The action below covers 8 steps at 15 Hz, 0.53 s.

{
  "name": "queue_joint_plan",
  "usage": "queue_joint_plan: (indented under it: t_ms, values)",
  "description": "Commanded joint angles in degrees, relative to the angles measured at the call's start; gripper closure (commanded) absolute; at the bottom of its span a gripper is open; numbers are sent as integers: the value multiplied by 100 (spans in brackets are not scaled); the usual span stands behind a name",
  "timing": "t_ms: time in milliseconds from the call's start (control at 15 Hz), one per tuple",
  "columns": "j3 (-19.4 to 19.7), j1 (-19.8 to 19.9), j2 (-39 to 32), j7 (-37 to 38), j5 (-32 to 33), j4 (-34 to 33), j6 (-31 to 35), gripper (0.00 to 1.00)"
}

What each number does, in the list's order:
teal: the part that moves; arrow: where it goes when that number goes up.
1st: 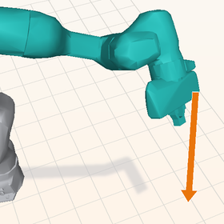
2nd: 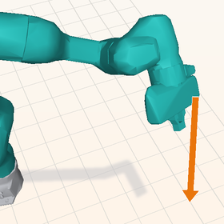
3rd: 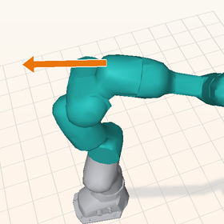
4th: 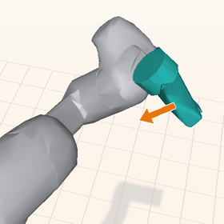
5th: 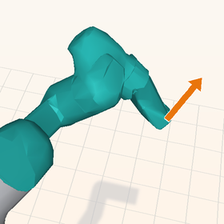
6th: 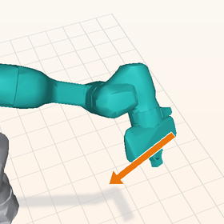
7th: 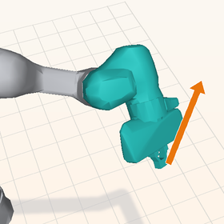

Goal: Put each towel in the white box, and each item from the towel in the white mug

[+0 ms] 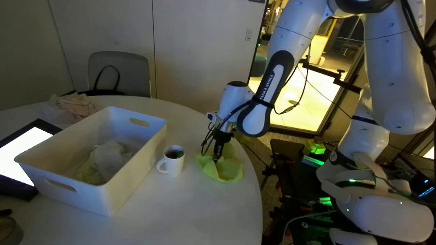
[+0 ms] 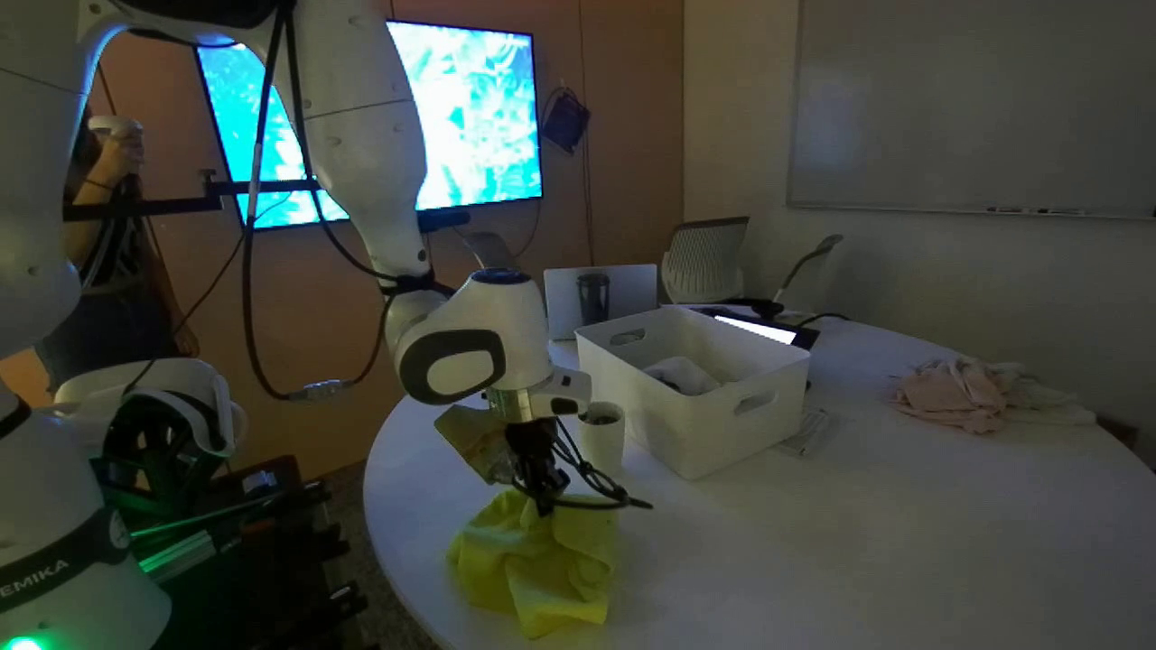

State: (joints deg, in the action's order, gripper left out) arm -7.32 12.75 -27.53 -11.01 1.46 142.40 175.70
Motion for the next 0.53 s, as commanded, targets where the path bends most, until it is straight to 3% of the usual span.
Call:
queue_joint_plan:
  t_ms: [0,267,467]
  values:
    - [755,-1370,521,432,379,424,210,91]
    - [1702,-2938,789,913,876,523,166,91]
    - [2272,-3870,841,1205,1312,444,70,91]
